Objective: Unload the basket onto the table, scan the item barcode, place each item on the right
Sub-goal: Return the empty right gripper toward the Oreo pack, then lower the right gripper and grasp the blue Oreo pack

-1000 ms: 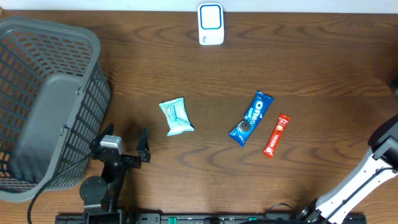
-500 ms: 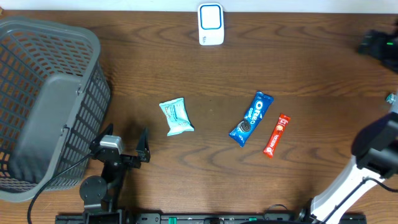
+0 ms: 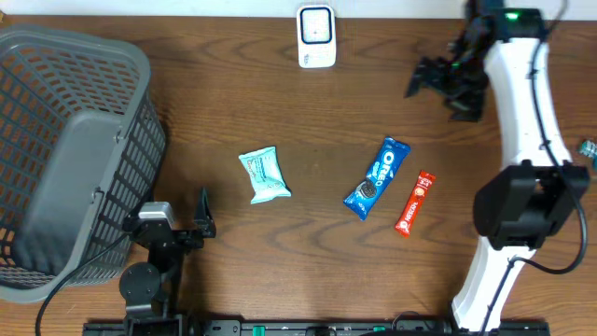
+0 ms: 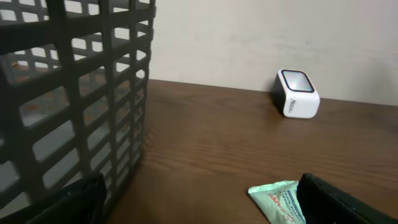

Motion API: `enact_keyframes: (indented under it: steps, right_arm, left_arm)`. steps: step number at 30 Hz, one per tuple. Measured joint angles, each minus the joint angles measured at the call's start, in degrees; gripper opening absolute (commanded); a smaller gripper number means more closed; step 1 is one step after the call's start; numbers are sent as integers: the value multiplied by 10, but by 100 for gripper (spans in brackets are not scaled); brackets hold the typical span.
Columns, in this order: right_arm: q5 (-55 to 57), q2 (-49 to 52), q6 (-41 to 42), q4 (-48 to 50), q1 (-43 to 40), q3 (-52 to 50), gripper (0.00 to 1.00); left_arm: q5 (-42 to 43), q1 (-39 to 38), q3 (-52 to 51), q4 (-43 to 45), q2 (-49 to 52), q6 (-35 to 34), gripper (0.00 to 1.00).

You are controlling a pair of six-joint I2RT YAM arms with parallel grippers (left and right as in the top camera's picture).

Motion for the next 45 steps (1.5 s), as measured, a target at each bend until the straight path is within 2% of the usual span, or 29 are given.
enact_keyframes:
  steps: [2,3,4,5,8,15,19,23,30,40,45]
  right_arm:
    - [-16,0,8,-3,28,0,93]
    - [-19,0,10,-2,42,0,86]
    - [-19,0,11,-1,55,0,87]
    - [-17,0,15,1,65,0,99]
    - [1,0,39,0,100,0,99]
    - [77,9,216,-83,172,0,99]
    - [94,44,278,-94,207,0,89]
    - [107,101,319,-101,219,0,84]
    - [135,175,346,-92,200,0,85]
    - [174,200,351,-81,184,-1,86]
    - [176,224,352,-104,186,4,76]
  left_arm:
    - [-2,0,0,0,0,0,98]
    - [-3,0,0,0,0,0,98]
    - [-4,0,0,-1,0,0,98]
    - [-4,0,1,-1,0,0,98]
    - [-4,0,1,-1,0,0,98]
    - [-4,0,1,-2,0,0,98]
    - [-4,0,1,-2,0,0,98]
    - [-4,0,1,-2,0,0,98]
    - [-4,0,1,-2,0,0,98]
    - [-4,0,1,-2,0,0,98]
    - [-4,0,1,-2,1,0,98]
